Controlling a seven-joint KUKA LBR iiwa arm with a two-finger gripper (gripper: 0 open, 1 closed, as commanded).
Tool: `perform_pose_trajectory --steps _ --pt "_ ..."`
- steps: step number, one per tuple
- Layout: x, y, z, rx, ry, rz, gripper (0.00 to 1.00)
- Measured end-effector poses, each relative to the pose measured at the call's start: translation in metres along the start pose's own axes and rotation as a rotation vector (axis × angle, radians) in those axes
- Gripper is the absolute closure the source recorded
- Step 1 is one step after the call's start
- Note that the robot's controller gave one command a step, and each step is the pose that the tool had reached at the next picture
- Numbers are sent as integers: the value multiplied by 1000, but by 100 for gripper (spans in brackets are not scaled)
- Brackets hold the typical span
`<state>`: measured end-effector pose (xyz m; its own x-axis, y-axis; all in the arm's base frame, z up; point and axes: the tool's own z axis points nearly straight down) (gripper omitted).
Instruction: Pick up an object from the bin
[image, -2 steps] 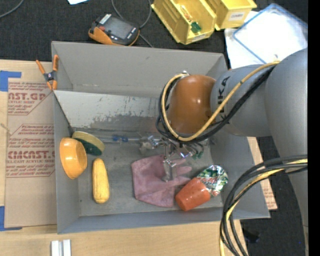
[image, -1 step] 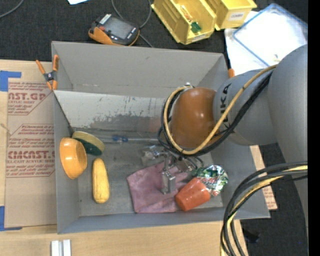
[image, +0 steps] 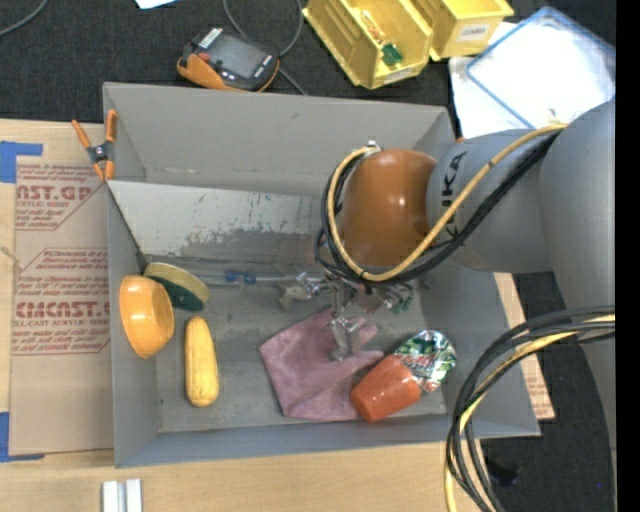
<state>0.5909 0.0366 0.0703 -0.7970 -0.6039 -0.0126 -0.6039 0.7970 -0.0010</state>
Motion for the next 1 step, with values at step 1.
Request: perform_pose_trajectory --steps 1 --pt "12 20 -4 -3 -3 155 0"
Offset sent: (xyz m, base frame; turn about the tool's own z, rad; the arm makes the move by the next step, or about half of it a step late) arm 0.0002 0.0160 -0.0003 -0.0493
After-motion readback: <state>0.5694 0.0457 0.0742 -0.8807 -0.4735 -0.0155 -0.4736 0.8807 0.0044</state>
